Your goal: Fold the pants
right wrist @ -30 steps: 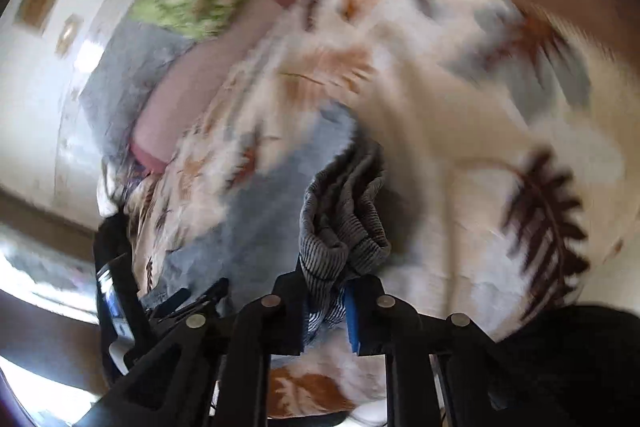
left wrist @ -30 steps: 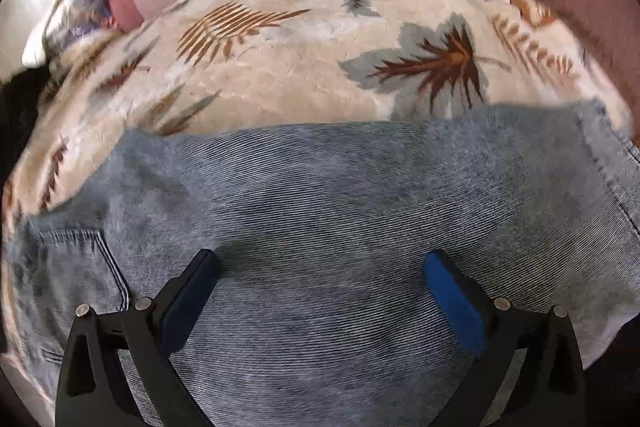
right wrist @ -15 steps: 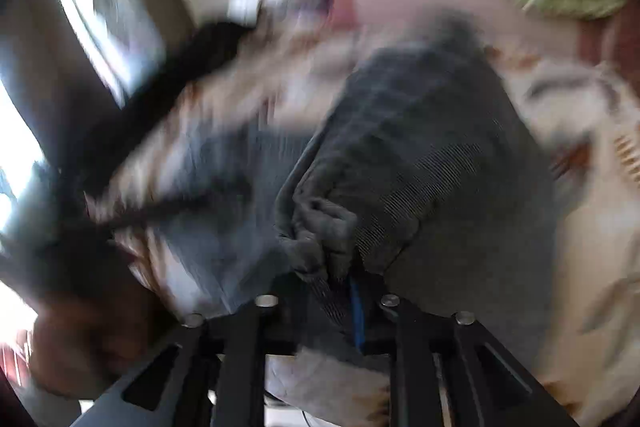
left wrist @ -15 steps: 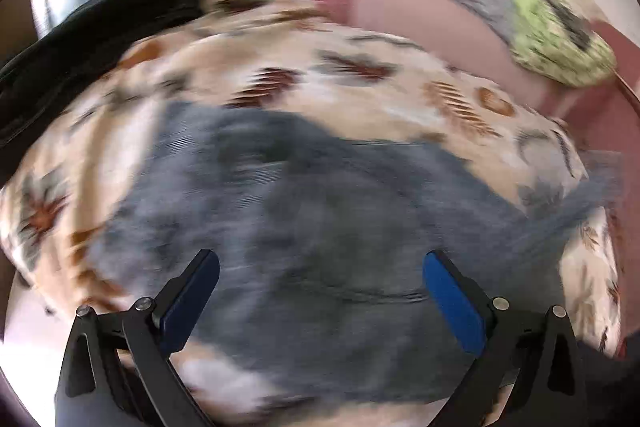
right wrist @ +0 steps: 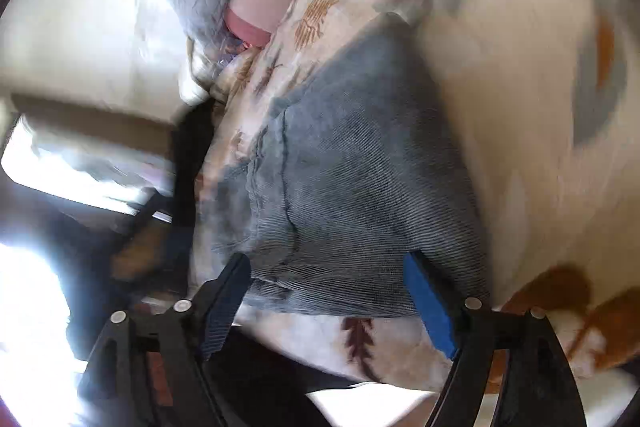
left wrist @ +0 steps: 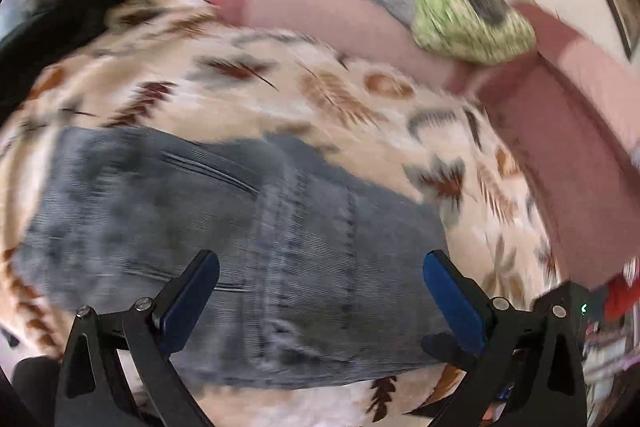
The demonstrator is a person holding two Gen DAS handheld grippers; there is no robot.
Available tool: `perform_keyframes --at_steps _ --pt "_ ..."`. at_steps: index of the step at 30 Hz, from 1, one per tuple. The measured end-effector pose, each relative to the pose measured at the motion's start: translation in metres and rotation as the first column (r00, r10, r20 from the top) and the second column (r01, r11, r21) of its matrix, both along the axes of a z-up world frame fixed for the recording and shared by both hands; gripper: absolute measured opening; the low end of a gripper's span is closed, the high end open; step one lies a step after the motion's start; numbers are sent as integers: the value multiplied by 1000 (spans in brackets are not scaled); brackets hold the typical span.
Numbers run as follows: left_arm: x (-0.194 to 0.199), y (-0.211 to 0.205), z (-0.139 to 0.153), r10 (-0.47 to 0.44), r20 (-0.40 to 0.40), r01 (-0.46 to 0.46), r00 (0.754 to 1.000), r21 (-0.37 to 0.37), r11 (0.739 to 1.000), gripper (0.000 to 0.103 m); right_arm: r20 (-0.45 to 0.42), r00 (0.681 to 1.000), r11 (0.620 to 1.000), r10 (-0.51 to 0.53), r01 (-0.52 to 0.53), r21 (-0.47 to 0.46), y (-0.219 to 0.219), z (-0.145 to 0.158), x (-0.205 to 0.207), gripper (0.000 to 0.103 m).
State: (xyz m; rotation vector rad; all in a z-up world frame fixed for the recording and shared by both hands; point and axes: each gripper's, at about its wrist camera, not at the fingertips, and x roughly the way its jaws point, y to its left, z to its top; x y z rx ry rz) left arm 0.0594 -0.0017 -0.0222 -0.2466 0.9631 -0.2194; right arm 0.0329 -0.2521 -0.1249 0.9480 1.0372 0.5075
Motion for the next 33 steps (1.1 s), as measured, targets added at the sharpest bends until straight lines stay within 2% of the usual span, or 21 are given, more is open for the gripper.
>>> perform_keyframes --at_steps 2,3,4,6,10,12,13,14,15,16,17,20,23,25,26,27,28,29,30,31,33 --pt "16 -21 -53 -27 -206 53 978 122 991 102 -34 999 999 11 -10 49 -10 4 1 81" --pt "17 -26 -75 -30 -261 78 965 175 981 100 -20 1000 998 2 0 68 -20 14 4 81" --pt "6 -40 -74 -67 -155 109 986 278 954 102 6 1000 998 -3 3 67 -26 24 8 81" --pt "-2 -51 -72 -75 -124 114 989 348 931 102 59 998 999 -5 1 54 -39 45 21 81" --pt "1 -45 -75 -61 -140 102 988 310 945 103 61 997 989 43 -51 141 -41 57 70 82" --pt "1 -45 -76 -63 -136 103 989 314 944 103 29 992 969 123 -126 212 -28 38 108 82" --pt "0 -46 -76 -62 -131 101 989 312 945 103 10 987 970 160 -159 182 -21 25 124 82" --pt "-3 -47 -75 -62 -128 100 990 312 945 103 -61 988 986 143 -137 93 -20 4 139 81" --pt "-4 -47 -75 -64 -124 101 990 313 944 103 -148 985 994 88 -77 77 -23 -20 149 74" --pt "-7 -48 -75 -69 -126 106 990 320 942 103 -158 985 991 68 -49 126 -31 -24 150 71" --pt "-7 -47 -71 -68 -131 107 989 315 943 103 -138 989 984 59 -35 173 -38 -14 145 72" --pt "-7 -39 -54 -65 -121 95 991 258 962 103 -8 999 990 47 -45 132 -49 25 112 80" --pt "-6 -29 -22 -35 1 35 999 168 985 103 -12 997 981 80 -77 179 -52 32 65 80" --pt "-1 -25 -16 -11 36 5 999 155 988 103 -51 993 973 107 -94 212 -47 17 37 83" --pt "4 -25 -23 -8 13 6 1000 167 986 103 -93 987 973 128 -106 205 -42 3 27 85" --pt "13 -27 -43 -1 -61 14 998 215 977 103 -143 978 978 152 -128 165 -36 -16 21 84" --pt "21 -29 -65 10 -143 29 990 266 964 103 -116 985 981 129 -110 157 -36 -22 22 77" --pt "22 -32 -78 -7 -151 54 988 312 949 103 -110 988 980 113 -93 175 -40 -20 20 77" --pt "16 -36 -72 -23 -86 51 996 338 940 103 -142 983 981 119 -95 171 -43 -15 20 77" --pt "13 -39 -64 -30 -93 61 995 353 934 103 -155 980 985 124 -103 137 -46 -6 22 78" --pt "8 -39 -47 -46 -55 60 997 293 954 103 -93 988 991 126 -120 65 -50 20 25 79"
